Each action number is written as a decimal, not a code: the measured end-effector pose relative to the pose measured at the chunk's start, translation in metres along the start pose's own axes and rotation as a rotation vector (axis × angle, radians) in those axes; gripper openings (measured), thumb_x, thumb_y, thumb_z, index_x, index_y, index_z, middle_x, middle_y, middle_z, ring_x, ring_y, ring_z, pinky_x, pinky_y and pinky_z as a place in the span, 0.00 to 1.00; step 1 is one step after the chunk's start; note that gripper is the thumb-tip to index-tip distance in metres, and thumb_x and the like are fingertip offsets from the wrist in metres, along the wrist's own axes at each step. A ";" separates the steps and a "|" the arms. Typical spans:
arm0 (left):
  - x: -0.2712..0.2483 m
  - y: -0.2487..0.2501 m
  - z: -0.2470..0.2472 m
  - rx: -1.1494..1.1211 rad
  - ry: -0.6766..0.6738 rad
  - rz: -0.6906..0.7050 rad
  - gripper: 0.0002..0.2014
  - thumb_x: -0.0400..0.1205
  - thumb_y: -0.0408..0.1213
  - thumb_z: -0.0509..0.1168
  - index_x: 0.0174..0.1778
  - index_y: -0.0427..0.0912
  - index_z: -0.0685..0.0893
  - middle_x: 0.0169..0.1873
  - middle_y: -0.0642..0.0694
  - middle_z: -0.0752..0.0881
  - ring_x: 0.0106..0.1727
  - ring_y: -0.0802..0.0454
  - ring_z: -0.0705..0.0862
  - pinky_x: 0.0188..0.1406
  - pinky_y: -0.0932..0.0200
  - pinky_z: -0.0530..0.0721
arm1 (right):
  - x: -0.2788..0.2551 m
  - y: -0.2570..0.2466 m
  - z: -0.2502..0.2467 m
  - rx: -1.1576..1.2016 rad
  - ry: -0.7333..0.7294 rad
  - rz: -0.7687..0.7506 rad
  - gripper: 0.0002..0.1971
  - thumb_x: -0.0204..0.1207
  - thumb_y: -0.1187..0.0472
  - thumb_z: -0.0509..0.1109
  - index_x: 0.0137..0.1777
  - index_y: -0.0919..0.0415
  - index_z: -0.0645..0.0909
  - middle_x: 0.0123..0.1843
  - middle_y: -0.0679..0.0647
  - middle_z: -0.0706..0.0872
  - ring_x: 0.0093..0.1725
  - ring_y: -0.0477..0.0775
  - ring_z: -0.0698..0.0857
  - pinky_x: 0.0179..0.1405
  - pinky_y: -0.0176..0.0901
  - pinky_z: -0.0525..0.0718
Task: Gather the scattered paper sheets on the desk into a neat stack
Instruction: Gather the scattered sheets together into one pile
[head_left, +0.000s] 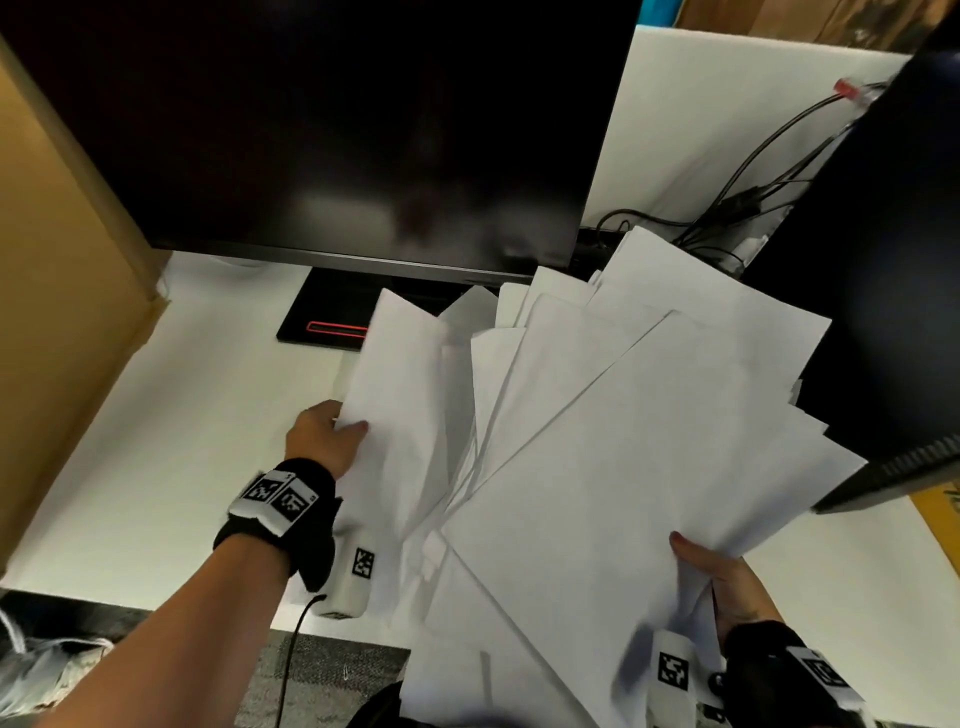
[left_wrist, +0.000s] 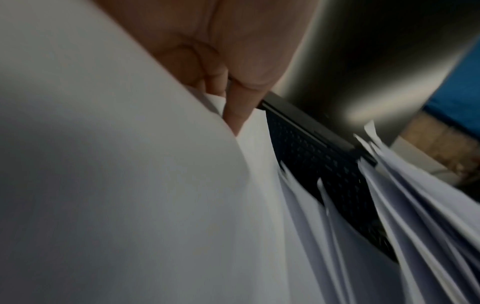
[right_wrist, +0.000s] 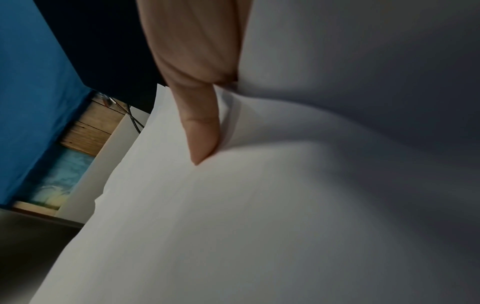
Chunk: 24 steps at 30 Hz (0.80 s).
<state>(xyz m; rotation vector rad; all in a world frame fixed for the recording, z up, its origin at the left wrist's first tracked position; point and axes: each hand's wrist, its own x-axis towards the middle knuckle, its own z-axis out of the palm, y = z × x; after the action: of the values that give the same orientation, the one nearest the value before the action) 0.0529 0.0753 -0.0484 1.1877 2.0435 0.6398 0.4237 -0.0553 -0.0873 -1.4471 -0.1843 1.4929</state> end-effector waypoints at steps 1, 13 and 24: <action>0.001 0.002 -0.003 0.005 0.065 0.002 0.14 0.78 0.34 0.66 0.56 0.31 0.82 0.55 0.30 0.86 0.56 0.33 0.83 0.55 0.51 0.78 | -0.001 0.000 0.000 0.004 0.002 0.000 0.10 0.72 0.69 0.66 0.52 0.65 0.82 0.34 0.58 0.92 0.32 0.59 0.91 0.35 0.49 0.88; -0.023 0.013 0.038 0.215 -0.275 0.096 0.15 0.84 0.40 0.56 0.33 0.37 0.73 0.37 0.40 0.80 0.51 0.36 0.80 0.46 0.57 0.72 | -0.003 -0.003 0.004 0.001 -0.033 0.001 0.08 0.73 0.71 0.64 0.48 0.64 0.83 0.32 0.59 0.91 0.29 0.59 0.90 0.24 0.49 0.87; 0.019 0.008 0.010 0.372 -0.173 0.086 0.27 0.78 0.30 0.62 0.75 0.43 0.67 0.68 0.35 0.77 0.68 0.35 0.76 0.65 0.48 0.74 | -0.004 -0.004 0.004 0.007 -0.059 0.004 0.10 0.64 0.70 0.68 0.38 0.62 0.90 0.33 0.61 0.91 0.30 0.61 0.90 0.25 0.50 0.88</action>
<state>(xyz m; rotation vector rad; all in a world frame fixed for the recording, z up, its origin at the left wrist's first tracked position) 0.0581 0.0966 -0.0556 1.4926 2.0239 0.1873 0.4218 -0.0541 -0.0811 -1.3996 -0.2113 1.5390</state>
